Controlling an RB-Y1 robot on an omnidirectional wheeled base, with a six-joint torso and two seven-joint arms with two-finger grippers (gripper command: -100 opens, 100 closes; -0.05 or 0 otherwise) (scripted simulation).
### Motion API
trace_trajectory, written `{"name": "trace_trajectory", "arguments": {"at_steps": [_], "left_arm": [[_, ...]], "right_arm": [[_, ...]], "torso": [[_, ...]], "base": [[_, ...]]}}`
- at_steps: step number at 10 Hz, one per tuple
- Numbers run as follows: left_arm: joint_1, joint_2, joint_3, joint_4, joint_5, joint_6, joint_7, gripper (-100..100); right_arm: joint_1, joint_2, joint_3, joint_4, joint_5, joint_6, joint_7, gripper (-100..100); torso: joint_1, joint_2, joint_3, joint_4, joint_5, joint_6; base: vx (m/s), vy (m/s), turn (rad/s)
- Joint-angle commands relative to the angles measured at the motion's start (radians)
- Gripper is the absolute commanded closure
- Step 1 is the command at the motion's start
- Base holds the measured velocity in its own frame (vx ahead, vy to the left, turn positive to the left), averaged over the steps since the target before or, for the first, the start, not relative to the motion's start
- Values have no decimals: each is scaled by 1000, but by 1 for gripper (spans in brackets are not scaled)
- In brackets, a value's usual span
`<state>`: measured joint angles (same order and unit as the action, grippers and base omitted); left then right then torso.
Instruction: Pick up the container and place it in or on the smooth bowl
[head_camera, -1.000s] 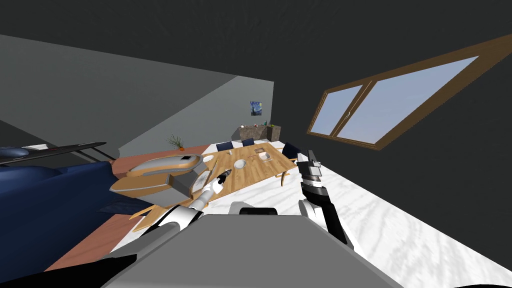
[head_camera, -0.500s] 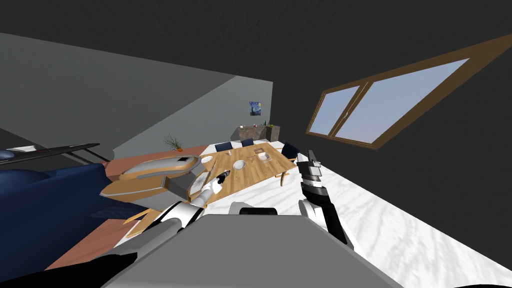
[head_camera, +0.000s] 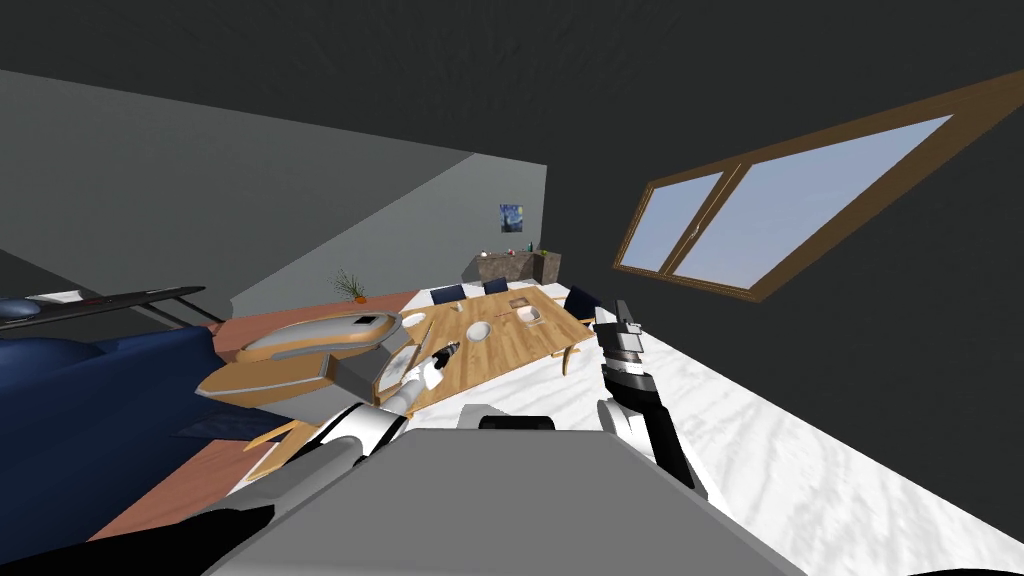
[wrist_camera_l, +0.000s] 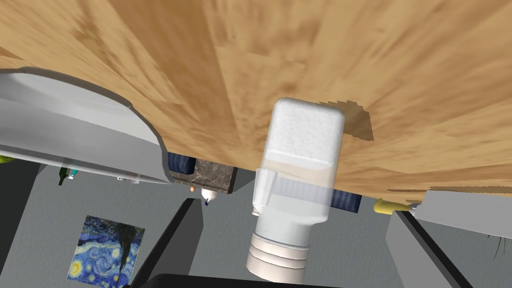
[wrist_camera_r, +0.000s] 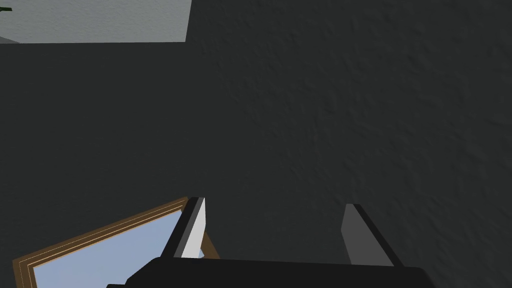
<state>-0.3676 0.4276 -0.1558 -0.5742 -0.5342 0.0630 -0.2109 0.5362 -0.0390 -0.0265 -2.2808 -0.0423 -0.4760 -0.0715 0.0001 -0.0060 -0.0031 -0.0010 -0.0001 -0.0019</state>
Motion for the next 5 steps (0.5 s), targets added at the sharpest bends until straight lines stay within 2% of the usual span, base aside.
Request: {"name": "trace_trajectory", "arguments": {"at_steps": [1, 3, 4, 5], "left_arm": [[10, -10, 28, 3, -25, -20, -9, -100], [43, -15, 43, -17, -43, -44, -18, -100], [33, -14, 39, -10, -39, -39, -16, -100], [35, -14, 38, -13, -38, -39, -15, 100]], "right_arm": [[0, 0, 0, 0, 0, 0, 0, 0], [0, 0, 0, 0, 0, 0, 0, 0], [0, 0, 0, 0, 0, 0, 0, 0], [0, 0, 0, 0, 0, 0, 0, 0]], "torso": [[0, 0, 0, 0, 0, 0], [-2, -2, -1, -1, 0, 1], [-2, -2, -1, -1, 0, 0], [-1, 2, 0, 0, 0, 1]], "base": [[141, -17, 76], [118, -36, 83], [50, -14, 24], [10, -3, -4]]}}
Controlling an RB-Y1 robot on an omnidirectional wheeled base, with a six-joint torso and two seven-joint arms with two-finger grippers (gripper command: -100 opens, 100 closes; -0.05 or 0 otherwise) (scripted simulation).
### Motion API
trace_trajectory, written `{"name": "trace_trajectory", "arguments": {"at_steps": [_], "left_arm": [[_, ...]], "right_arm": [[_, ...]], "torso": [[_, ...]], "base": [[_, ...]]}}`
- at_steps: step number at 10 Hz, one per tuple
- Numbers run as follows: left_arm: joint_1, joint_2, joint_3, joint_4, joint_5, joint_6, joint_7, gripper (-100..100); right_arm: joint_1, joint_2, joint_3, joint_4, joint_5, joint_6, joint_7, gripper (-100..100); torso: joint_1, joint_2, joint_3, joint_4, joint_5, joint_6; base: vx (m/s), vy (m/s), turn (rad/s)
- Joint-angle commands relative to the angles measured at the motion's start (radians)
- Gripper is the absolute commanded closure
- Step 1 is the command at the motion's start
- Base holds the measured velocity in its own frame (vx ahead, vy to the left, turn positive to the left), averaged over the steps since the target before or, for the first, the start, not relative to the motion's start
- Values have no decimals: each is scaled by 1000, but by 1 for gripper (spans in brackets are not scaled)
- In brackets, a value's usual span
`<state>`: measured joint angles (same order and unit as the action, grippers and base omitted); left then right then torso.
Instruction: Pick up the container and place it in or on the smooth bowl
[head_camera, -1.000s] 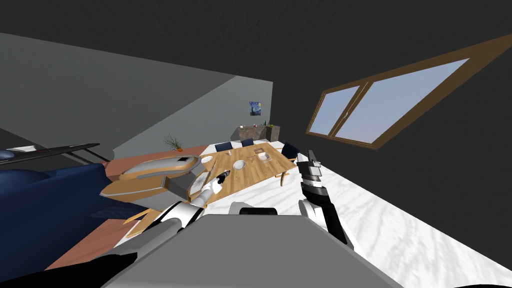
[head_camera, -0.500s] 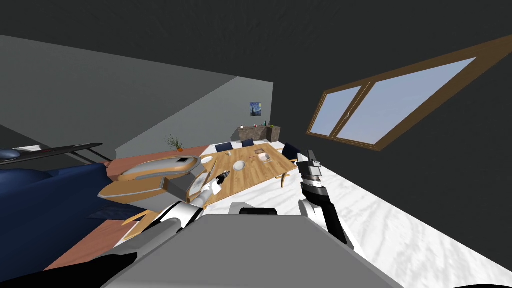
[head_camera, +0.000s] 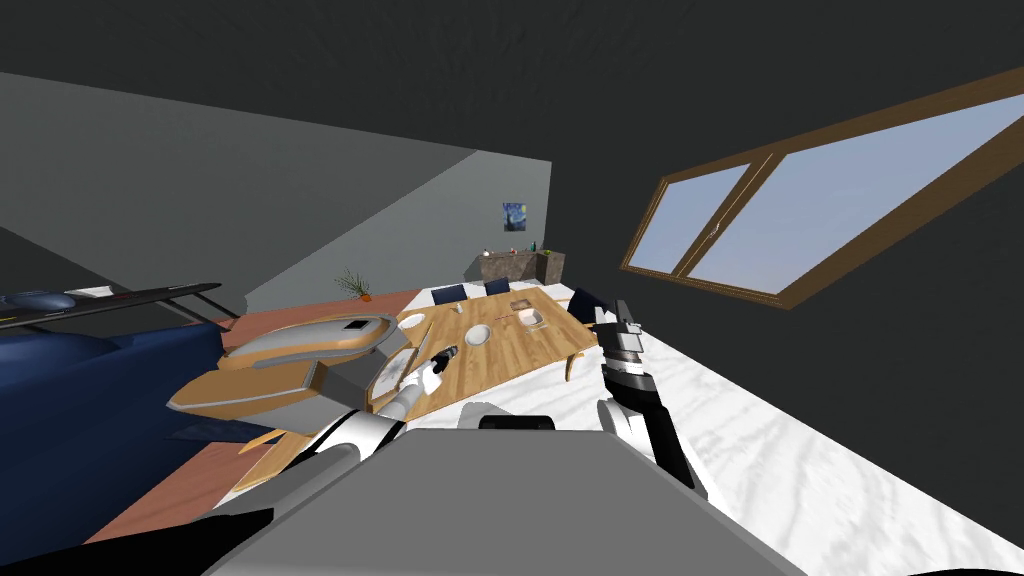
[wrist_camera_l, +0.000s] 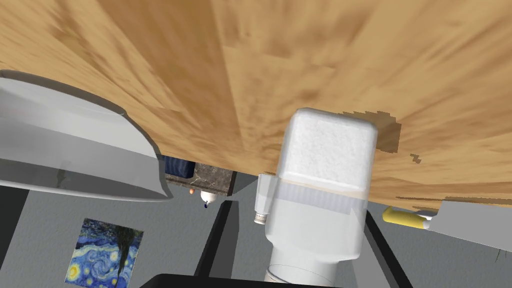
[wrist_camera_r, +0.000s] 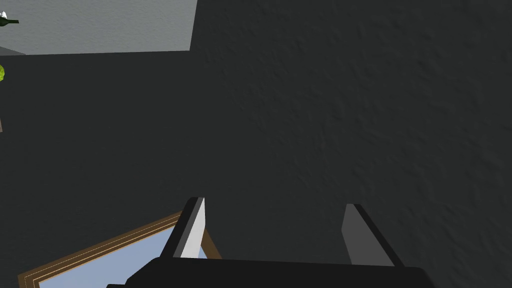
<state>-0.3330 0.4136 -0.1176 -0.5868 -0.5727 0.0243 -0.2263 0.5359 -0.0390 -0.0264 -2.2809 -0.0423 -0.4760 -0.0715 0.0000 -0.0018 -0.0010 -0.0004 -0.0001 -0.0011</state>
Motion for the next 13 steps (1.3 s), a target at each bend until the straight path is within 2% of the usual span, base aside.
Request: {"name": "trace_trajectory", "arguments": {"at_steps": [1, 4, 5, 6, 8, 9, 10, 11, 12, 13], "left_arm": [[0, 0, 0, 0, 0, 0, 0, 100], [-1, 2, 1, -1, -1, 1, -1, 100], [-1, 2, 0, -1, -1, 1, -1, 0], [-31, 5, -14, 20, 17, 23, 8, 100], [-57, 8, -26, 35, 32, 43, 15, 100], [-42, 13, -41, 11, 39, 43, 18, 100], [-42, 13, -44, 11, 41, 48, 19, 0], [-73, 26, -45, 37, 35, 67, 14, 100], [-73, 26, -45, 37, 35, 67, 14, 100], [-108, 42, -47, 66, 31, 91, 8, 100]], "right_arm": [[0, 0, 0, 0, 0, 0, 0, 0], [0, 0, 0, 0, 0, 0, 0, 0], [0, 0, 0, 0, 0, 0, 0, 0], [0, 0, 0, 0, 0, 0, 0, 0], [0, 0, 0, 0, 0, 0, 0, 0], [-1, 0, 0, 0, 0, 0, 0, 0], [0, 0, 0, 0, 0, 0, 0, 0], [0, 0, 0, 0, 0, 0, 0, 0], [0, 0, 0, 0, 0, 0, 0, 0], [0, 0, 0, 0, 0, 0, 0, 0]], "torso": [[0, 0, 0, 0, 0, 0], [2, 1, 0, -1, 2, 1], [2, 1, 0, -1, 2, 0], [2, 1, 0, -1, 2, 0], [4, 10, 5, 0, 2, 0], [4, 13, 6, 1, 2, 0], [3, 9, 5, 1, 2, -1], [3, 5, 2, 0, 1, -1], [0, 3, 2, 0, 1, 1], [-1, 3, 1, 0, 1, 0]], "base": [[5, 1, 18], [0, 0, 0], [0, 0, 0], [-91, 26, -166], [-182, 46, -112], [-90, 21, -25], [-16, 4, 6], [-41, -34, -71], [-40, -35, -51], [-25, -36, -112]]}}
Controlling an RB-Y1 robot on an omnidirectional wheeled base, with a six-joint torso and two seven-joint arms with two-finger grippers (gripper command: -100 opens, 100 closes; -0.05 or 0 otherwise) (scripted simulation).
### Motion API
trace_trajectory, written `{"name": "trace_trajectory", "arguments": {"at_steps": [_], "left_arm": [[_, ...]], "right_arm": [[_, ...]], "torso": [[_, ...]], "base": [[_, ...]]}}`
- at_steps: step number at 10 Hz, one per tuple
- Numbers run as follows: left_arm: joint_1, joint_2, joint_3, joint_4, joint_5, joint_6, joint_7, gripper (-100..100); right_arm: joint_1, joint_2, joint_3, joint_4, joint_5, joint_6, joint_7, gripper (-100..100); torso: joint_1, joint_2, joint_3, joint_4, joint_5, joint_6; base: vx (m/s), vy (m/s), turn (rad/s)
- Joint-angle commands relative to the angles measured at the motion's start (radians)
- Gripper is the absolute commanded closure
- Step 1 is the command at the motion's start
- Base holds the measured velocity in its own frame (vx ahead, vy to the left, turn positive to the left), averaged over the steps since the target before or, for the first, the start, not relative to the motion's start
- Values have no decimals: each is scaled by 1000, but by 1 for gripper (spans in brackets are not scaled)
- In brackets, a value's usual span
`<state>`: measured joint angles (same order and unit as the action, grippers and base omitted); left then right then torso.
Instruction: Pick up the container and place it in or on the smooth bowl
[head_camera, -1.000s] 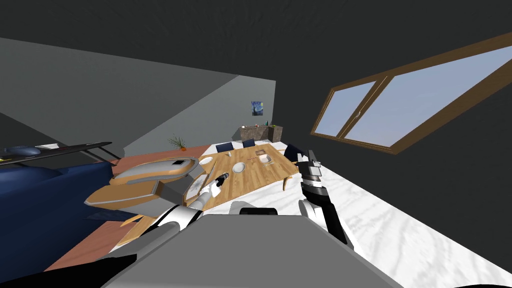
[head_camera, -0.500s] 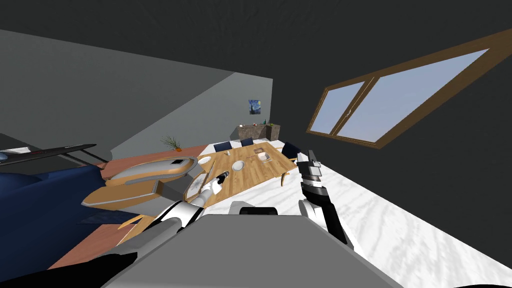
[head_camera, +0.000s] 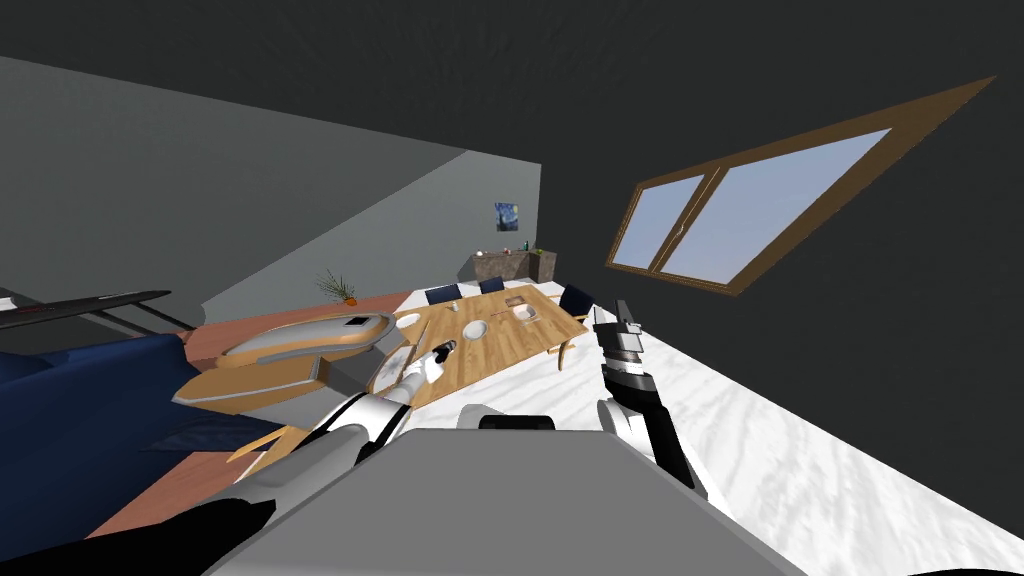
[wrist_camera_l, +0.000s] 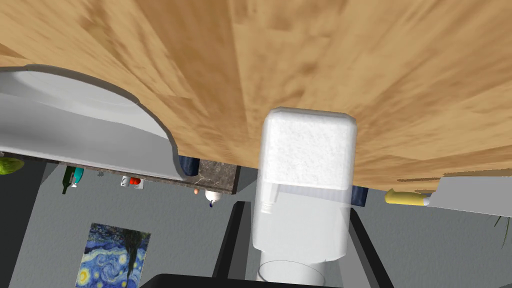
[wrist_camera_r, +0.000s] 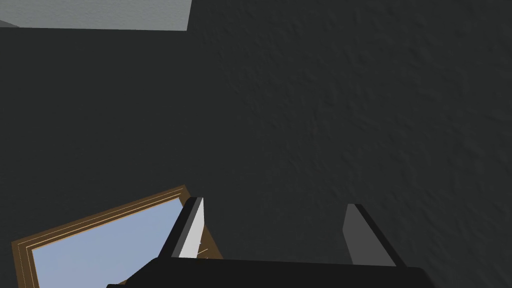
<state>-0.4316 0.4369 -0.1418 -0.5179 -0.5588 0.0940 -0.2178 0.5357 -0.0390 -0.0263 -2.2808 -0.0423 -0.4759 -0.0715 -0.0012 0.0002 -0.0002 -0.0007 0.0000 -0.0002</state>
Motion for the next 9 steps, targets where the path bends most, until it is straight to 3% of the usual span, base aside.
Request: {"name": "trace_trajectory", "arguments": {"at_steps": [1, 4, 6, 9], "left_arm": [[-23, 24, -24, 8, 17, 30, -3, 100], [-52, 36, -27, 30, 16, 49, -7, 100], [-95, 52, -32, 62, 18, 79, -14, 100], [-95, 52, -9, 62, -63, 79, -14, 100]], "right_arm": [[0, 0, 0, 0, 0, 0, 0, 0], [0, 0, 0, 0, 0, 0, 0, 0], [0, 0, 0, 0, 0, 0, 0, 0], [0, 0, 0, 0, 0, 0, 0, 0]], "torso": [[0, 0, 0, 0, 0, 0], [1, -2, -1, -1, 0, -1], [2, -2, -2, -1, 0, -2], [2, -2, -2, -2, 0, -3]], "base": [[-14, -34, -102], [-3, -15, -35], [-3, -9, -85], [2, -5, -15]]}}
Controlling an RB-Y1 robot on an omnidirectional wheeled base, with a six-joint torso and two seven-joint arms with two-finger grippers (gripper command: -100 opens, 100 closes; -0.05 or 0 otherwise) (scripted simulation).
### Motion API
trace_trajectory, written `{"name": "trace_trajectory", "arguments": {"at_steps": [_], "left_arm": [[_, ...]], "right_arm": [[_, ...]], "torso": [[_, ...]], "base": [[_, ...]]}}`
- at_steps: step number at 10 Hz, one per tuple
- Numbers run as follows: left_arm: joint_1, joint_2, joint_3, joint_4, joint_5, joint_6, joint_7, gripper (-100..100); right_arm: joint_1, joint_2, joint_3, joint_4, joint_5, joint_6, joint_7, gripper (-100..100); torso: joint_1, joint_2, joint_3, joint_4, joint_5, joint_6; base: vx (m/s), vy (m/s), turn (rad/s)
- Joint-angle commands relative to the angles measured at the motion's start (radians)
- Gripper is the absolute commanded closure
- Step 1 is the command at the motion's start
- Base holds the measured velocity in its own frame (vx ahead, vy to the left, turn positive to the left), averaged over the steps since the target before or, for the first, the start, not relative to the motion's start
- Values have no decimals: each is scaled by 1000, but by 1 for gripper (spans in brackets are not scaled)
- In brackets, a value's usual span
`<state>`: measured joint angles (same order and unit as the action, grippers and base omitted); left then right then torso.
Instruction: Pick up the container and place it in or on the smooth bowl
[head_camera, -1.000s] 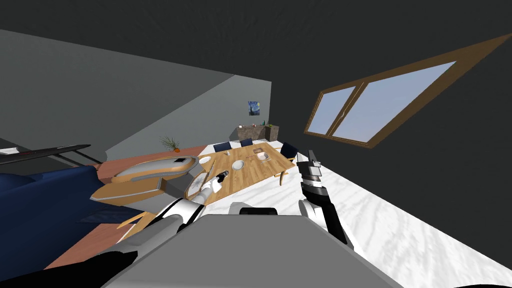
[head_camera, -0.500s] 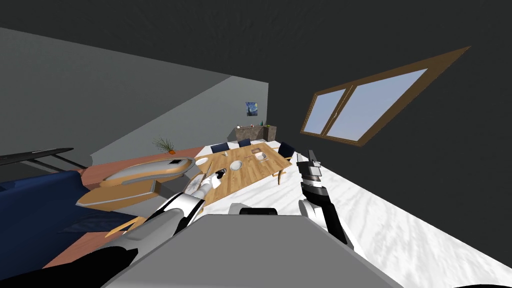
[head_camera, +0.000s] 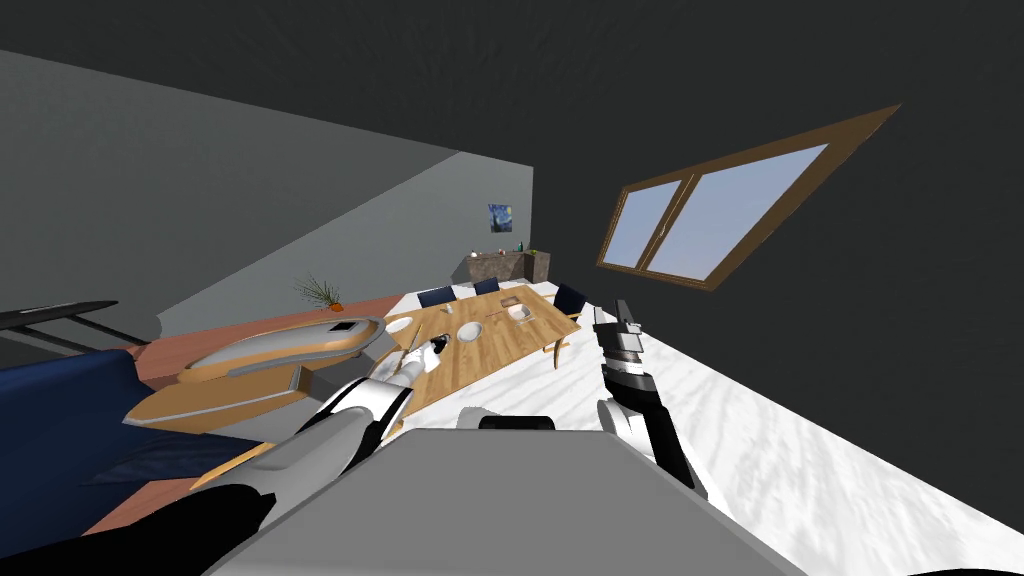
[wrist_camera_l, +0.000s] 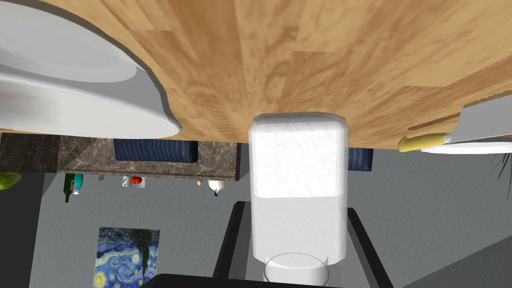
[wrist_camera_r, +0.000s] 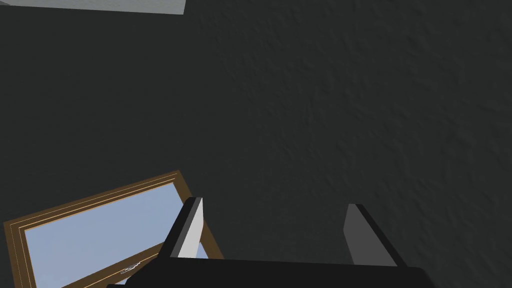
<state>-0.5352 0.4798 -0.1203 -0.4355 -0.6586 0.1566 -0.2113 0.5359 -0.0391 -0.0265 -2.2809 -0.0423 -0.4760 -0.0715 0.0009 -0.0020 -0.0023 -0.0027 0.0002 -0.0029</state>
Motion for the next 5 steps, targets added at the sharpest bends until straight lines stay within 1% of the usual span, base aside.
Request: {"name": "trace_trajectory", "arguments": {"at_steps": [1, 3, 4, 5], "left_arm": [[9, 10, -50, -21, 50, 16, -20, 100], [9, 10, -54, -21, 112, 16, -20, 100], [-30, 24, -60, 5, 120, 43, -27, 100], [-52, 31, -65, 19, 123, 58, -31, 100]], "right_arm": [[0, 0, 0, 0, 0, 0, 0, 0], [0, 0, 0, 0, 0, 0, 0, 0], [0, 0, 0, 0, 0, 0, 0, 0], [0, 0, 0, 0, 0, 0, 0, 0]], "torso": [[0, 0, 0, 0, 0, 0], [0, 0, 0, 0, 1, 0], [0, 0, 0, 0, 1, 0], [-1, 0, 1, 1, 0, 2]], "base": [[0, 0, 0], [0, 0, 0], [-9, -16, -145], [-7, -23, -177]]}}
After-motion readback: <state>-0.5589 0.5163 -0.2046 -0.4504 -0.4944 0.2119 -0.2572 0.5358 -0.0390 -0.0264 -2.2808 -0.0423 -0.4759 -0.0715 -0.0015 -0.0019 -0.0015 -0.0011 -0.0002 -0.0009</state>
